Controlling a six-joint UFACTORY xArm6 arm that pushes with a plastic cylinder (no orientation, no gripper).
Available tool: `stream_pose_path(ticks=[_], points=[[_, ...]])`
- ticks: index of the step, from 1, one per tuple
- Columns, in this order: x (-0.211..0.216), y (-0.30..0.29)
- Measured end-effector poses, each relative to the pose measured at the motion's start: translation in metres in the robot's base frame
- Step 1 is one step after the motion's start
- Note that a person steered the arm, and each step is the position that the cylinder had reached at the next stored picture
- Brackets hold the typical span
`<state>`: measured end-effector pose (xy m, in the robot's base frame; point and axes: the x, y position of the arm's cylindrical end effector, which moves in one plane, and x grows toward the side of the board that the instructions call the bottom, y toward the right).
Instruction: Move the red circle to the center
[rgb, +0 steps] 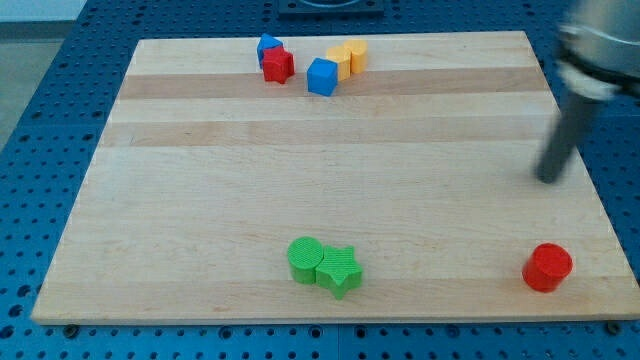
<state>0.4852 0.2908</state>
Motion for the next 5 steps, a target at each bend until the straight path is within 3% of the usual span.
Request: stream_pose_path(ticks=[1, 2, 5], points=[[0.050, 0.054], [0.109, 0.031], [0.113, -0.097]])
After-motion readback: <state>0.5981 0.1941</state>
